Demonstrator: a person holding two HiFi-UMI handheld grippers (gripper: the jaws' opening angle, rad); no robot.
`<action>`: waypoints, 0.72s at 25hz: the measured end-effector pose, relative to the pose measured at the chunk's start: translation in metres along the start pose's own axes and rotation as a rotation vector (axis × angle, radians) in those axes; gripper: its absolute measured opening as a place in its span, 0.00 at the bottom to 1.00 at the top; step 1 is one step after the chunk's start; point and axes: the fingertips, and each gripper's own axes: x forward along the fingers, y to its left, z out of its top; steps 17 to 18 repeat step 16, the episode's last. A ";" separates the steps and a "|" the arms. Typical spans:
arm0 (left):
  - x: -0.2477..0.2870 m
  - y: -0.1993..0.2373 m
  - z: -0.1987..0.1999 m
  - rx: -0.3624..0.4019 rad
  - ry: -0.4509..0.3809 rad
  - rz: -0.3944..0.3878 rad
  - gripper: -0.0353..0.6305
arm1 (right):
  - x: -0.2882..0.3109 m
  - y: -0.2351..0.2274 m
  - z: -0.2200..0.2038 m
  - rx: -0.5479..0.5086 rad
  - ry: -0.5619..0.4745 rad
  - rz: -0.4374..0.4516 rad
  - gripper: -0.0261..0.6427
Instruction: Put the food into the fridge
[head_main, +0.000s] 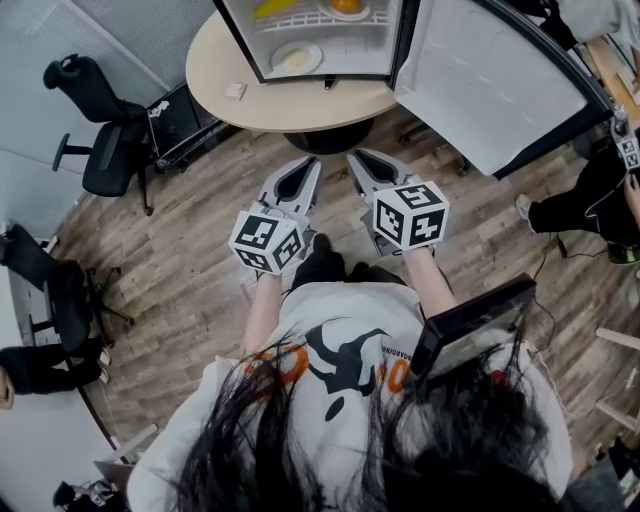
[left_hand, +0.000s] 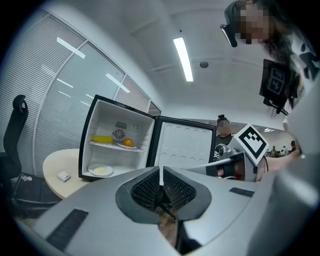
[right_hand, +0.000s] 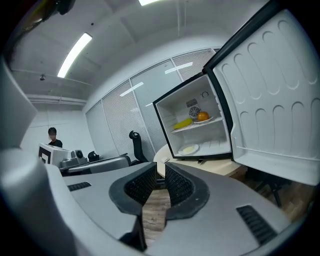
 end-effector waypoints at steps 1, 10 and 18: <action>-0.001 -0.001 0.000 0.000 -0.001 -0.001 0.08 | -0.001 0.001 0.000 0.000 -0.001 0.000 0.13; 0.002 -0.010 -0.002 0.002 -0.003 -0.017 0.08 | -0.009 -0.002 -0.005 0.004 0.001 -0.011 0.13; 0.003 -0.011 -0.002 0.002 -0.003 -0.020 0.08 | -0.011 -0.005 -0.006 0.007 0.002 -0.018 0.13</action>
